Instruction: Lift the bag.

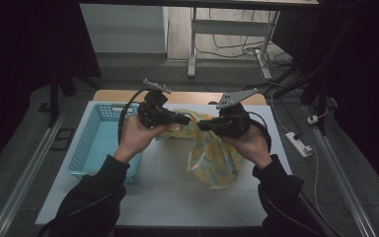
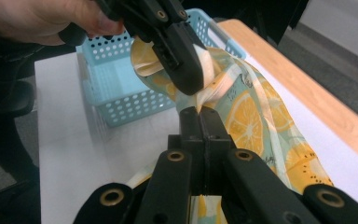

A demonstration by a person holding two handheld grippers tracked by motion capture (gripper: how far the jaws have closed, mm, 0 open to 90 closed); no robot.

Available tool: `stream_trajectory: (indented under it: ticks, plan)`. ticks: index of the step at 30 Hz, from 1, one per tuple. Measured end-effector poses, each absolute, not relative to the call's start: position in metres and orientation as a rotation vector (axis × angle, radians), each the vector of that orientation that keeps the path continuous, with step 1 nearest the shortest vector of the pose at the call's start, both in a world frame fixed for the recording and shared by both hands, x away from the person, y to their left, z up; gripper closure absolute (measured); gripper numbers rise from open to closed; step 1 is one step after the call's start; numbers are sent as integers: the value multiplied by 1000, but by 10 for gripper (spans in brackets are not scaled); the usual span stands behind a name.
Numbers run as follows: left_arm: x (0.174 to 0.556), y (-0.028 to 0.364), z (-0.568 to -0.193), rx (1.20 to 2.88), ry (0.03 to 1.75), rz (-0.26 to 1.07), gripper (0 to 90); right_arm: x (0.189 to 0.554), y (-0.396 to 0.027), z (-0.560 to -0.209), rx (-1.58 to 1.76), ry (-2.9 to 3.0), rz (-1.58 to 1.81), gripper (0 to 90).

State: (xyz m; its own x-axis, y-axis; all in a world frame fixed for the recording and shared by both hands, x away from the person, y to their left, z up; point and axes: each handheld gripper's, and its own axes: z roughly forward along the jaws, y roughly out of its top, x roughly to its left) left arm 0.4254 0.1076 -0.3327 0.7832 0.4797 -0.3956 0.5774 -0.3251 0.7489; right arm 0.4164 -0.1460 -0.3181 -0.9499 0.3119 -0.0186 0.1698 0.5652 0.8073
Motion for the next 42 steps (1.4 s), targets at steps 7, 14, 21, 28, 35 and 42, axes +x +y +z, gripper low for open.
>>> stream_trajectory:
  ticks: [7, 14, 21, 28, 35, 42]
  plan:
    - [430, 114, -308, 1953, 787, -77, 890, 419, -143, -296, 384, 2602, 1371, 900]
    - [430, 120, -279, 1921, 775, 3, 890, 419, -139, -270, 353, 2549, 1391, 900]
    - [430, 127, -252, 1885, 786, 76, 890, 420, -134, -245, 338, 2500, 1370, 900]
    - [437, 135, -234, 1842, 811, 100, 890, 425, -133, -222, 352, 2446, 1397, 900]
    - [439, 138, -223, 1800, 813, 122, 890, 431, -131, -207, 368, 2408, 1395, 900]
    - [446, 128, -234, 1833, 825, 141, 889, 434, -129, -218, 381, 2427, 1367, 900]
